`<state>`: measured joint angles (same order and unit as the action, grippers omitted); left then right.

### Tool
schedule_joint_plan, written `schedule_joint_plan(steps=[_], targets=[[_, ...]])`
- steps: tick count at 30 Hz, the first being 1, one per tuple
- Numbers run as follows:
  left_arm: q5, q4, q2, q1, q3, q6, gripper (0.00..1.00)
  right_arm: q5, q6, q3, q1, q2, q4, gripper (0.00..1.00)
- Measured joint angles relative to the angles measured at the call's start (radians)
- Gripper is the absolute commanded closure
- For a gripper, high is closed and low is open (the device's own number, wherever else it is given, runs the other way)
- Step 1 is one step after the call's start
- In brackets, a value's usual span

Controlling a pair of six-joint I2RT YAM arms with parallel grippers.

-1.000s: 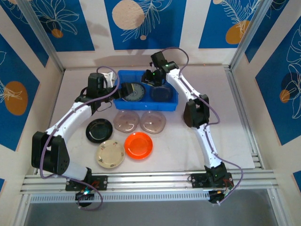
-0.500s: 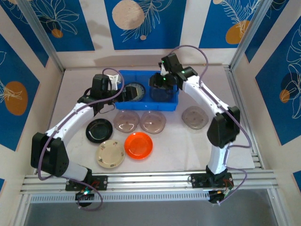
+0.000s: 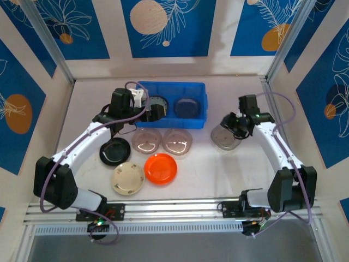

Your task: Place the plates into the plastic bin on the countertop

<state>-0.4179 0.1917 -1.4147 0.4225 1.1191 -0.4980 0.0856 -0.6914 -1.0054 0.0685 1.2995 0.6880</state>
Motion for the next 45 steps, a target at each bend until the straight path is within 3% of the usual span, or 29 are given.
schedule_joint_plan(steps=[10, 18, 29, 45], targets=[[-0.019, -0.051, -0.071, 0.002, 0.023, -0.016, 0.00, -0.098, -0.052, 0.259, -0.249, -0.151, -0.045, 0.56], [-0.023, -0.075, -0.079, 0.002, 0.027, -0.019, 0.00, -0.140, -0.043, 0.304, -0.322, -0.151, -0.067, 0.55], [-0.027, -0.079, -0.132, 0.006, 0.075, -0.019, 0.00, -0.173, -0.043, 0.372, -0.344, -0.114, -0.137, 0.58], [-0.061, -0.101, -0.207, 0.023, 0.114, -0.047, 0.00, -0.191, -0.045, 0.367, -0.320, 0.116, -0.333, 0.66]])
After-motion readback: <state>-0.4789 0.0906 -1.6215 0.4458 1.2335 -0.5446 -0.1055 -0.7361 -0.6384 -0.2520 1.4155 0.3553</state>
